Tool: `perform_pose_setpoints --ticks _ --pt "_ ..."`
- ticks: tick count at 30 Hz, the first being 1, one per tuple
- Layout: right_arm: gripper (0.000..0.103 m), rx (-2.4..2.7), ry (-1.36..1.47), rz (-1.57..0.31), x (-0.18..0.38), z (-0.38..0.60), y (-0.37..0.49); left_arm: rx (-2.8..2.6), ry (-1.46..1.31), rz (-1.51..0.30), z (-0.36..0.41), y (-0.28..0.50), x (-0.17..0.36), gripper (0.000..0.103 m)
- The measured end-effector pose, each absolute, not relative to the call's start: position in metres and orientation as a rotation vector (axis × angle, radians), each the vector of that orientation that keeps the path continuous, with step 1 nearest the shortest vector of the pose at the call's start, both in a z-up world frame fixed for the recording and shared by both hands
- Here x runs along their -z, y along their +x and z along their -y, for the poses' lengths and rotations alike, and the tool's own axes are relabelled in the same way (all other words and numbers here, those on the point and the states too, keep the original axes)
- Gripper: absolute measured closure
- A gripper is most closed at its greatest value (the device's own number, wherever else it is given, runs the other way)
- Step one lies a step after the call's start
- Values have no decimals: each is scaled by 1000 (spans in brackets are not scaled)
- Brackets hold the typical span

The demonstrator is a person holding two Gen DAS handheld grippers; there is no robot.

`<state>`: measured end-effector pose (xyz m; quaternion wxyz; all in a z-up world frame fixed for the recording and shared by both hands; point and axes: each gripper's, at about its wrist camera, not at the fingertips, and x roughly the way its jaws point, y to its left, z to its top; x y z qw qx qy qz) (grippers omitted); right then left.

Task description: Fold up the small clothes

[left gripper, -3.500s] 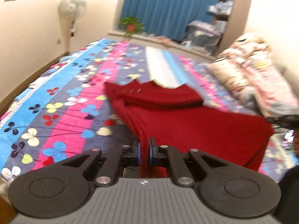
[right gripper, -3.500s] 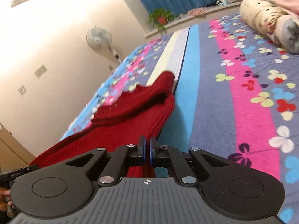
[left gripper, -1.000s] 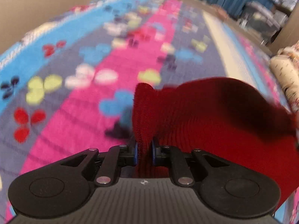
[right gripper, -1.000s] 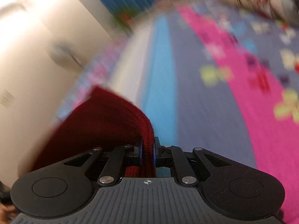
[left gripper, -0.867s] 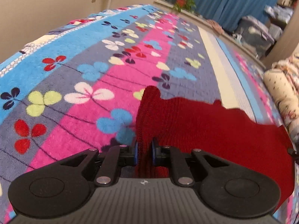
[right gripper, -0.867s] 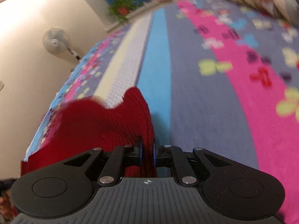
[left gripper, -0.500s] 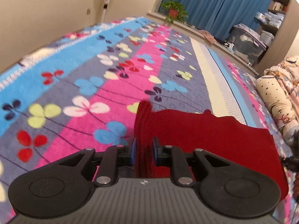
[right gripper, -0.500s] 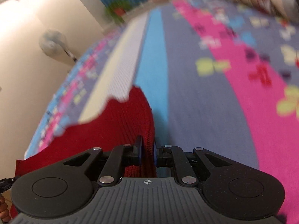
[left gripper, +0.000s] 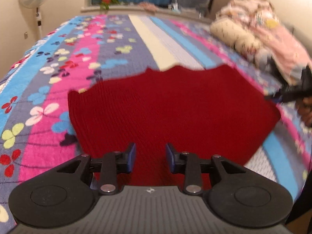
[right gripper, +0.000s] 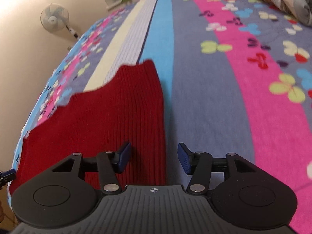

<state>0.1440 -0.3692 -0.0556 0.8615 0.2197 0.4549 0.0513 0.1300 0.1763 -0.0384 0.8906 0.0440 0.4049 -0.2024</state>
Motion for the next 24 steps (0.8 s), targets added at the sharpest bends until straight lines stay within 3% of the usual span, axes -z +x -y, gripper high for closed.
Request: perform_pose_setpoints --ticks 4,19,21,22,24 --pt "49 -108 406 -958 53 363 134 370 183 -910 -167 128 57 66" --pt "51 -129 376 -969 50 365 120 327 136 -879 -167 121 46 66" --pt "68 -154 375 -969 50 364 118 324 122 -837 -166 120 39 66" --pt "91 -172 373 -966 49 363 117 334 104 -816 -166 119 34 66" --pt "91 -190 370 -949 46 364 115 361 66 -775 -164 117 27 66"
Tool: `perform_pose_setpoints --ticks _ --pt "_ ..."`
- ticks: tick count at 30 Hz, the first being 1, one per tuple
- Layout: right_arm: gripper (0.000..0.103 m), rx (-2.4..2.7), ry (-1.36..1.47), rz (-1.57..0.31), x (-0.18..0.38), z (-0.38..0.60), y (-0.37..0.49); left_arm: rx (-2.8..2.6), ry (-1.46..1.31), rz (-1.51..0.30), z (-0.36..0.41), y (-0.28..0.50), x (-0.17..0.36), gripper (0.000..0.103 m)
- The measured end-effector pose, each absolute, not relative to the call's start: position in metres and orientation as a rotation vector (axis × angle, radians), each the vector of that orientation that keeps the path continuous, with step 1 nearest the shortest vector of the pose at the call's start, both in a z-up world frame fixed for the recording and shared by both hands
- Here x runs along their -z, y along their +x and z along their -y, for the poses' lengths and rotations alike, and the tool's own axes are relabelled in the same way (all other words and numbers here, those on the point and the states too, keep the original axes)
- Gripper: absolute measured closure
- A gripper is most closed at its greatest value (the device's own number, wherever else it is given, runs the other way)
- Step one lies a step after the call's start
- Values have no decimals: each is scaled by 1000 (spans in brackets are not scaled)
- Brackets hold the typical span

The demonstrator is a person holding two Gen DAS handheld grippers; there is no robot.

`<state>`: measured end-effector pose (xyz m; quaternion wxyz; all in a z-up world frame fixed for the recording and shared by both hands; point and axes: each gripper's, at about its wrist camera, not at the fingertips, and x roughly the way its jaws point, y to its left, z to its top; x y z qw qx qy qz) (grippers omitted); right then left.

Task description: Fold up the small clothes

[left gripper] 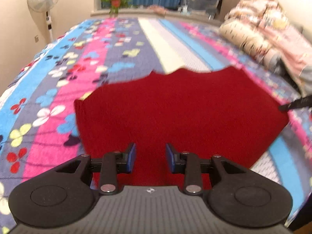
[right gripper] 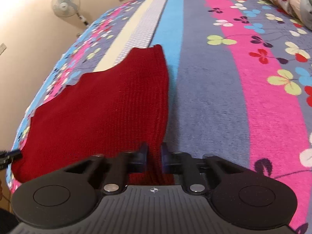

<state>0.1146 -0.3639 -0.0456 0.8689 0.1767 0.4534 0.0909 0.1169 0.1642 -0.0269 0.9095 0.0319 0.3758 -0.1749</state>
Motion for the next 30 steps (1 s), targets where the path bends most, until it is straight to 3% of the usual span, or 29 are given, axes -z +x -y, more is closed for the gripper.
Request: perform_pose_setpoints --ticks 6,9,12,15,17,21,26,27,30 --pt "92 -190 430 -876 20 383 97 435 95 -807 -143 120 30 66" --pt "93 -148 357 -954 35 376 98 388 207 -954 -133 128 57 66" --pt "92 -128 329 -1039 55 371 104 394 195 -896 -132 125 47 66" --pt "87 -127 250 -1001 45 363 102 392 111 -819 -142 122 32 66" --pt "79 -100 153 -913 30 357 96 367 99 -792 -145 123 27 66" --pt "78 -129 134 -776 15 352 92 256 145 -907 -150 138 45 65" --pt "75 -127 -4 -1014 66 333 111 240 141 -930 -150 143 46 63" --pt "68 -115 -40 -1007 68 328 112 232 144 -927 -151 143 43 63" --pt "66 -108 -21 -944 50 328 106 153 205 -860 -151 132 22 62"
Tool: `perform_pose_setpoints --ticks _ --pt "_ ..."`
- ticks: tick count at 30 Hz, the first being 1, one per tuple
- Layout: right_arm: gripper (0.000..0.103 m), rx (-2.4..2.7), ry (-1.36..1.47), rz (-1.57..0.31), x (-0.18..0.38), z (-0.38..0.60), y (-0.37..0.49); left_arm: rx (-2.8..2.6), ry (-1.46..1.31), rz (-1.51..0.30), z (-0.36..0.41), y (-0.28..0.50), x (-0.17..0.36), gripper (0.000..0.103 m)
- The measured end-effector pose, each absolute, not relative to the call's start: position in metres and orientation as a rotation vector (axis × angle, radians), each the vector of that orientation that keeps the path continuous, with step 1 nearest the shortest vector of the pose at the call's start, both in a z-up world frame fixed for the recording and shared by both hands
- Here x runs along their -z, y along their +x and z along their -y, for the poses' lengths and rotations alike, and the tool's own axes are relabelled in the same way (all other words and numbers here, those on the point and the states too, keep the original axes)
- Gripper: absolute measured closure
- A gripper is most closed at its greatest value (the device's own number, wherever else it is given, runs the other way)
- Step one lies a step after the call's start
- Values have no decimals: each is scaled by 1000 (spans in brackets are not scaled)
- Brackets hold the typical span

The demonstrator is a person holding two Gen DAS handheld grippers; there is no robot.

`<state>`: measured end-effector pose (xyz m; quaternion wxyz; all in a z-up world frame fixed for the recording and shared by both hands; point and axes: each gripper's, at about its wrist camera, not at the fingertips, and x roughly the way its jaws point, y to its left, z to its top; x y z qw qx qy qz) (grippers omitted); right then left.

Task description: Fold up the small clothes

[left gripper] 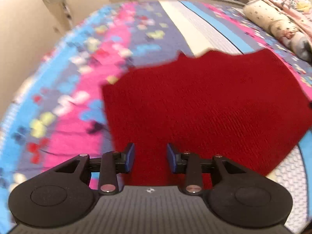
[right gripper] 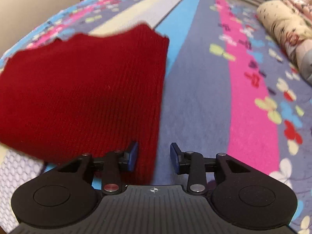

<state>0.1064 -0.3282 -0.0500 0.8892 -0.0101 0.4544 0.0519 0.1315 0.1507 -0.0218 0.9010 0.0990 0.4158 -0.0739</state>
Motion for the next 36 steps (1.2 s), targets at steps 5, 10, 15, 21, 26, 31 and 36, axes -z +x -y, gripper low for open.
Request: perform_pose_setpoints --ticks 5,10,15,21,26,31,36 --pt "66 -60 7 -834 18 335 75 96 167 -673 -163 87 -26 37" --pt "63 -29 70 -749 -1 329 32 12 34 -615 -178 56 -35 30" --pt "61 -23 95 -743 3 312 3 -120 22 -614 -190 58 -37 23" --pt "61 -26 94 -771 18 295 -1 -158 -70 -667 -216 61 -33 22" --pt "61 -49 81 -752 21 282 2 -182 -79 -681 -235 56 -30 21" --pt "92 -95 57 -713 23 263 8 -209 -72 -703 -252 53 -22 21" --pt "92 -175 -1 -649 18 230 16 -226 -54 -705 -266 48 -19 20"
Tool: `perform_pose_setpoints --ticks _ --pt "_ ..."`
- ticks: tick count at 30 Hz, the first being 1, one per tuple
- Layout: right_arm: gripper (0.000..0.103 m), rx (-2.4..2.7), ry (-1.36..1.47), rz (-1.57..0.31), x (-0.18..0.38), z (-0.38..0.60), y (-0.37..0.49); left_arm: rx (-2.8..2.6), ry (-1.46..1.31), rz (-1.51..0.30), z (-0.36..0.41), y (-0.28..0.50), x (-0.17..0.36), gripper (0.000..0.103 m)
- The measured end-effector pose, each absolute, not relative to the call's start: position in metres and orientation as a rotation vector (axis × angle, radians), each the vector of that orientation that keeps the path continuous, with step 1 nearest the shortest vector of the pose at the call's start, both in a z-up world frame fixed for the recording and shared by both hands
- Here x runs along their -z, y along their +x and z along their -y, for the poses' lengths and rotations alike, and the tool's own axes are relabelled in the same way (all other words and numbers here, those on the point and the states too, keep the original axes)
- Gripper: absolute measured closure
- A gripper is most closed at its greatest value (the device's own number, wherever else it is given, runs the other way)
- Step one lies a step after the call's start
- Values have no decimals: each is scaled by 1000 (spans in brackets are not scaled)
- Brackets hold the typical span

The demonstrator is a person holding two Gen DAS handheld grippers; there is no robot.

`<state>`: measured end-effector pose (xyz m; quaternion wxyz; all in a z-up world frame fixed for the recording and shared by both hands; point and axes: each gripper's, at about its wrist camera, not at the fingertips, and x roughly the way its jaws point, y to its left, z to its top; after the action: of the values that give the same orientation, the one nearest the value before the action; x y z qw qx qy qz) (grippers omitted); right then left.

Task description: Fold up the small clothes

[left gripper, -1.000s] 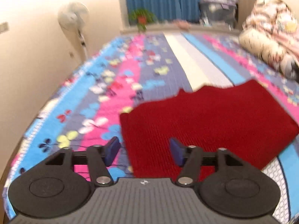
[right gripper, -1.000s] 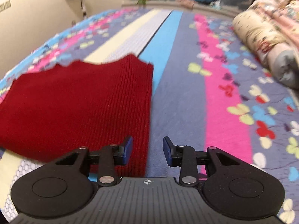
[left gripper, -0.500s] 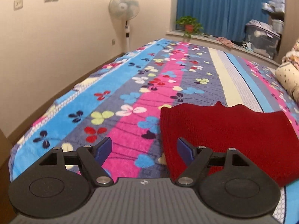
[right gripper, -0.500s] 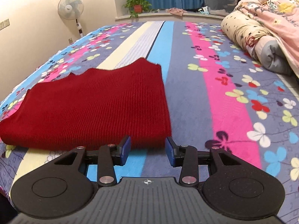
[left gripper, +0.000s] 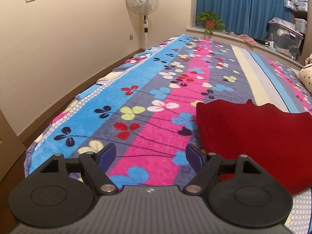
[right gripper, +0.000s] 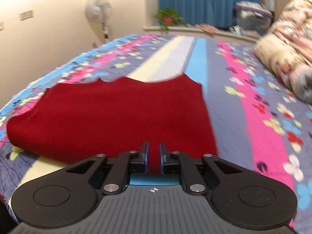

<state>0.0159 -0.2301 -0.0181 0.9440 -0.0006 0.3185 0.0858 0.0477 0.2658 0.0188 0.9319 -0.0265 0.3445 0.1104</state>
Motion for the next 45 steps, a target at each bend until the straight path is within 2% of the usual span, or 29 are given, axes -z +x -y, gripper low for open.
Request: perform_pose_setpoints --ticks 6,7,8,10,14,18,20,23,25,27,29,31,32,36,40,43,45 --pt "91 -299 -22 -627 8 169 23 -249 -72 -724 -281 49 -14 20" --pt "85 -333 -45 -621 8 150 25 -252 -82 -727 -283 49 -13 20" --pt "72 -357 -65 -615 7 133 24 -255 -97 -729 -285 49 -13 20" --pt "54 -416 -117 -593 11 94 25 -257 -114 -732 -288 49 -13 20" --pt "42 -523 -206 -595 28 21 28 -258 -106 -744 -291 50 -10 20" --pt "39 -568 -293 -636 51 -29 36 -267 -116 -759 -300 50 -5 20" --pt "29 -574 -349 -680 66 -46 41 -273 -130 -765 -306 50 -4 20" --pt "27 -529 -513 -686 84 -66 45 -280 -144 -773 -312 50 -1 20" --pt "29 -525 -498 -695 81 -71 50 -282 -153 -776 -315 51 0 20" --pt "42 -517 -496 -689 78 -74 52 -282 -164 -778 -317 52 0 20" --pt "68 -515 -527 -675 76 -74 54 -279 -170 -780 -317 53 0 20" --pt "83 -529 -527 -662 70 -71 56 -276 -166 -780 -315 53 -1 20" --pt "86 -531 -519 -657 66 -69 59 -274 -164 -780 -314 54 -1 20" --pt "88 -509 -272 -617 16 -32 72 -267 -153 -779 -307 56 -2 20" --pt "88 -338 262 -506 -40 80 80 -264 -145 -775 -300 57 -4 20" --pt "88 -107 606 -415 -35 178 63 -262 -138 -779 -296 59 -4 20" --pt "88 95 732 -396 -13 232 47 -260 -135 -784 -292 61 -4 20"
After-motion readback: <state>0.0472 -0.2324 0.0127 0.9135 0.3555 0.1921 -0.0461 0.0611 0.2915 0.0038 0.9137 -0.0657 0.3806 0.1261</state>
